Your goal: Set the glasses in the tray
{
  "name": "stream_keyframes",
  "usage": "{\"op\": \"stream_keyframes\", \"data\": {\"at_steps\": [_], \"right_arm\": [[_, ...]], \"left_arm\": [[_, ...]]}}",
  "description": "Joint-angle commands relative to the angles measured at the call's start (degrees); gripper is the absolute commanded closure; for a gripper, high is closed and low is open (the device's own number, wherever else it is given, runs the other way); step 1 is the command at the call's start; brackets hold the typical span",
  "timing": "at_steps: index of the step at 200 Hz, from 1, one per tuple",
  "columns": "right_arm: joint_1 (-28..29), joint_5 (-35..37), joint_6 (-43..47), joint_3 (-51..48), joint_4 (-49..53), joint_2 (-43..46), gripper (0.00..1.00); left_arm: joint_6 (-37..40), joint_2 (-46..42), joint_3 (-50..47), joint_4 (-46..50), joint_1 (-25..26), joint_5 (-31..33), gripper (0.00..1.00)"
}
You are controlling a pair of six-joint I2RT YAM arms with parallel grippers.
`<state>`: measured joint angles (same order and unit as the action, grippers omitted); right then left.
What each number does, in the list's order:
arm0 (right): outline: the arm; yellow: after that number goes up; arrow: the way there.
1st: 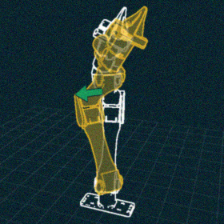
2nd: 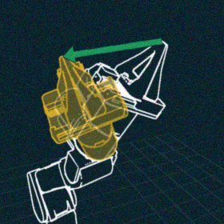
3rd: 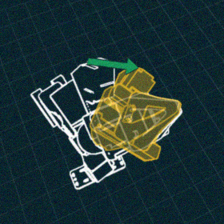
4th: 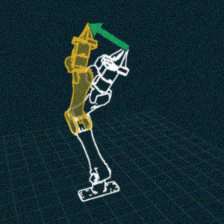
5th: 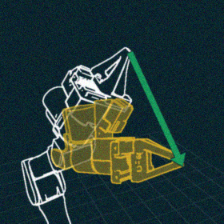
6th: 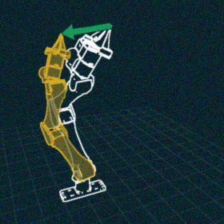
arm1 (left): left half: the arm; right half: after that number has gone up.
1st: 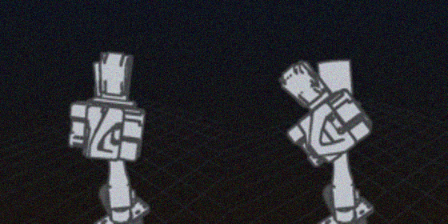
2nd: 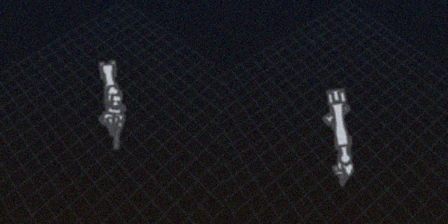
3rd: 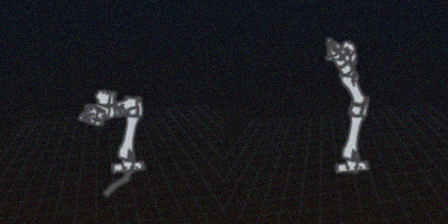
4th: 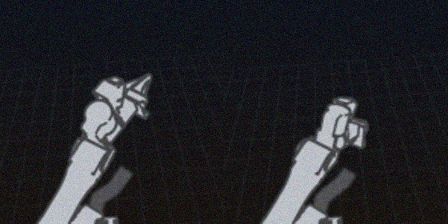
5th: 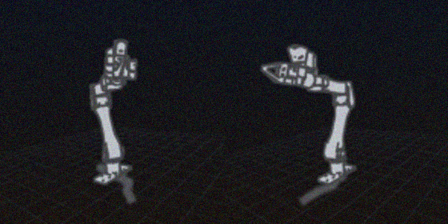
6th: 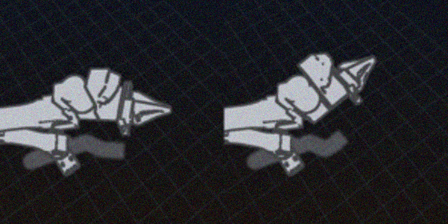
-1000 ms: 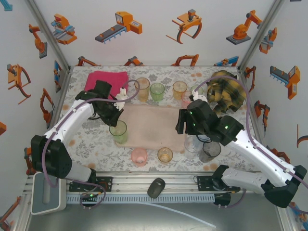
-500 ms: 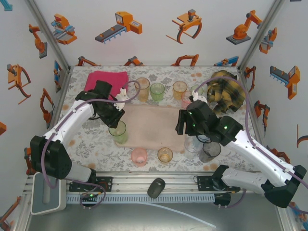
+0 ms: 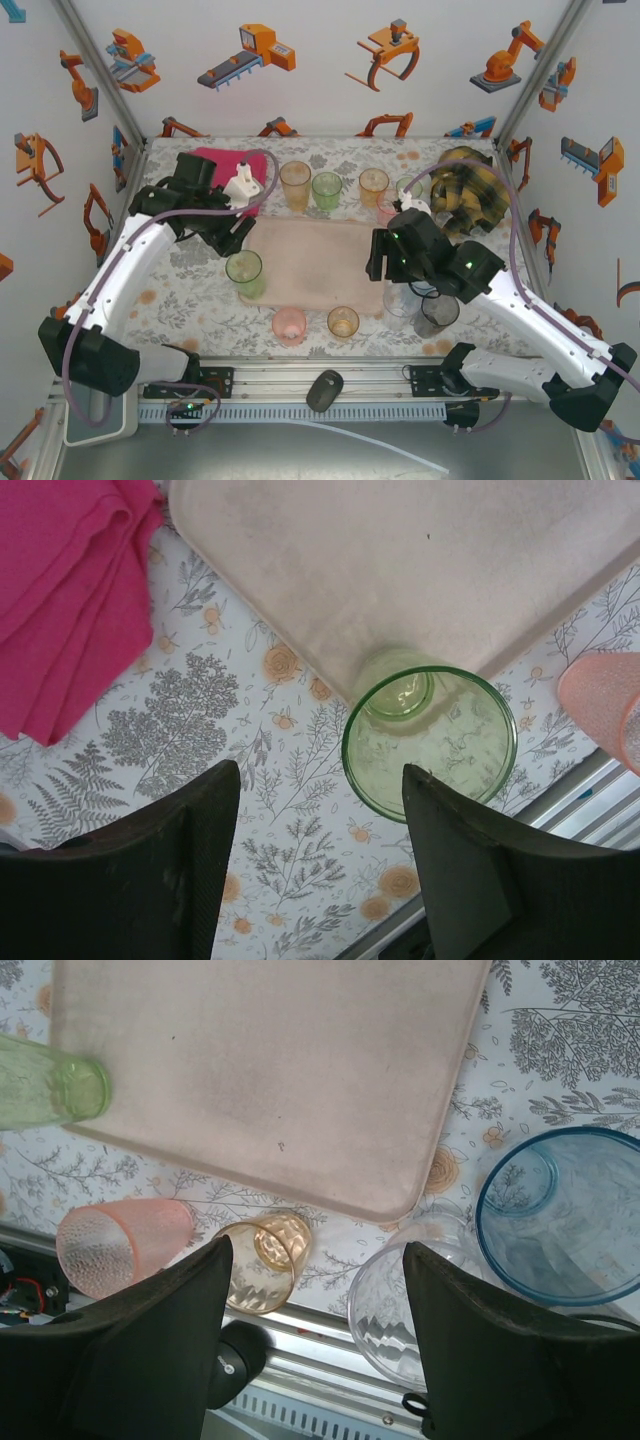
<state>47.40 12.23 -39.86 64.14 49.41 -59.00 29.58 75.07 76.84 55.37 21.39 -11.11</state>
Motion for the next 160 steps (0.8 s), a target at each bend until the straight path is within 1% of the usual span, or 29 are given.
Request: {"op": "stream_keyframes", "data": {"at_steps": [1, 16, 36, 49, 74, 85, 122, 160], "right_arm": [[0.4, 2.3, 1.2, 4.0, 3.3, -0.2, 0.36], [0.4, 3.8, 1.4, 5.6, 5.5, -0.1, 0.36], [0.4, 6.9, 1.7, 8.6, 10.5, 0.1, 0.36], [0.4, 9.3, 1.9, 11.4, 14.6, -0.2, 0.37], [0.4, 11.6, 1.0, 14.8, 20.9, -0.3, 0.37], [0.4, 13.4, -0.3, 14.8, 23.2, 0.2, 0.37], [0.2, 16.3, -4.2, 11.6, 27.9, 2.9, 0.37], [0.1, 20.3, -9.9, 10.8, 36.4, 6.5, 0.42]], "left_arm": [[-1.1, -2.6, 1.3, 2.5, 0.0, 1.0, 0.36], [-2.4, -4.1, 1.1, 2.5, -0.4, 1.6, 0.34], [-3.4, -5.8, 0.9, 2.9, -1.1, 1.2, 0.28], [-4.0, -7.0, 0.5, 3.1, -1.7, 0.2, 0.25], [-5.2, -8.6, -0.1, 3.6, -3.0, -2.5, 0.23], [-5.6, -9.1, -0.2, 4.0, -3.5, -3.5, 0.22], [-5.9, -9.6, -1.3, 4.1, -4.1, -5.4, 0.20], [-5.9, -9.9, -1.3, 4.1, -4.1, -7.6, 0.19]]}}
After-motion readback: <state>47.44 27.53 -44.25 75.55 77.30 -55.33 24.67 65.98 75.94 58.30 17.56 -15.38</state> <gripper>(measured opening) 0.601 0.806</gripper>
